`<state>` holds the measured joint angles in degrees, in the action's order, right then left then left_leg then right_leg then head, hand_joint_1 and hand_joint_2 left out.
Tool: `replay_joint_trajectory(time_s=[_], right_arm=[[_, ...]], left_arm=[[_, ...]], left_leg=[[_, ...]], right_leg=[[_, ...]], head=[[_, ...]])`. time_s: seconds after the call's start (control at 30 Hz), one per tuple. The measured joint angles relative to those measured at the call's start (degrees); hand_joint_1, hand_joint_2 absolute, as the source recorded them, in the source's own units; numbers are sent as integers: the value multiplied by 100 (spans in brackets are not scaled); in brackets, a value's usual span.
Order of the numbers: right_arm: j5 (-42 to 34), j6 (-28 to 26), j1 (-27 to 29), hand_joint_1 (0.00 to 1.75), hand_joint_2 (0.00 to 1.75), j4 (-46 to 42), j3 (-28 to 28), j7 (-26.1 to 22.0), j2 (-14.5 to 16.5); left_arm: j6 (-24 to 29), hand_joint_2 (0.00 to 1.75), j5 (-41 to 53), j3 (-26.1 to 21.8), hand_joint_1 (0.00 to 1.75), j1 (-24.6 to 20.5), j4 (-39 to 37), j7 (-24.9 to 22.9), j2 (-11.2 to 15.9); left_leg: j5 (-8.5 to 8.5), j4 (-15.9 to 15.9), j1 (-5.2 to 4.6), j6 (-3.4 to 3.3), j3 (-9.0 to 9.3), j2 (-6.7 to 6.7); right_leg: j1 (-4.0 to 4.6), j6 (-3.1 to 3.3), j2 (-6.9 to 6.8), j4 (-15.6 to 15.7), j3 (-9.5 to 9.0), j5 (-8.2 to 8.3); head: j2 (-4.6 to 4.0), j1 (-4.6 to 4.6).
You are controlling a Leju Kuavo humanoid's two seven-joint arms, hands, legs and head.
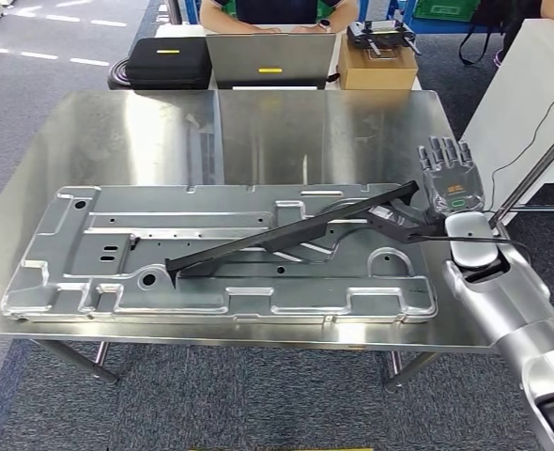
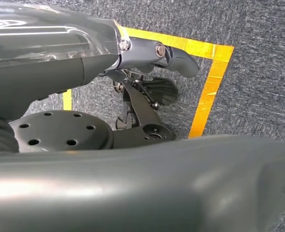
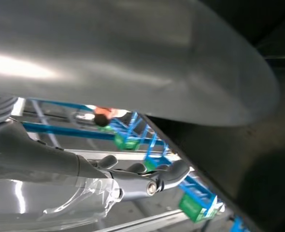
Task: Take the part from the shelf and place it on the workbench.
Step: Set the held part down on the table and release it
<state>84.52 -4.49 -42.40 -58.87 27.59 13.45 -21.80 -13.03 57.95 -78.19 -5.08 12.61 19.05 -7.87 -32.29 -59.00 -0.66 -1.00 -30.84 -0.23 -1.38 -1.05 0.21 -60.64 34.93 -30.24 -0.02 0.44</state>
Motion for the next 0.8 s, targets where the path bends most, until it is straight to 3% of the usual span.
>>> replay_joint_trajectory(time_s=[0.1,0.37,0.6,0.8], right_arm=[[197,-22,184,0,0,-120,-273,-37,102],[243,-269,541,0,0,-450,-984,-726,443],[533,-416,819,0,0,-961,-1127,-15,536],[447,-541,974,0,0,-1282,-1474,-309,575]], left_arm=[[4,0,27,2,0,-3,0,-3,0],[-2,0,54,8,0,-8,0,-2,0],[-7,0,98,22,0,-9,0,2,0],[-7,0,126,55,0,-6,0,-7,0]], left_leg=[[0,0,0,0,0,0],[0,1,0,0,0,0],[-1,0,-1,-1,0,-4],[-3,0,-3,-2,-1,-11]], right_leg=[[0,0,1,0,0,0],[1,0,1,0,0,0],[0,0,1,0,1,0],[0,-1,-5,1,-1,-1]], head=[[0,0],[0,0],[0,0],[0,0]])
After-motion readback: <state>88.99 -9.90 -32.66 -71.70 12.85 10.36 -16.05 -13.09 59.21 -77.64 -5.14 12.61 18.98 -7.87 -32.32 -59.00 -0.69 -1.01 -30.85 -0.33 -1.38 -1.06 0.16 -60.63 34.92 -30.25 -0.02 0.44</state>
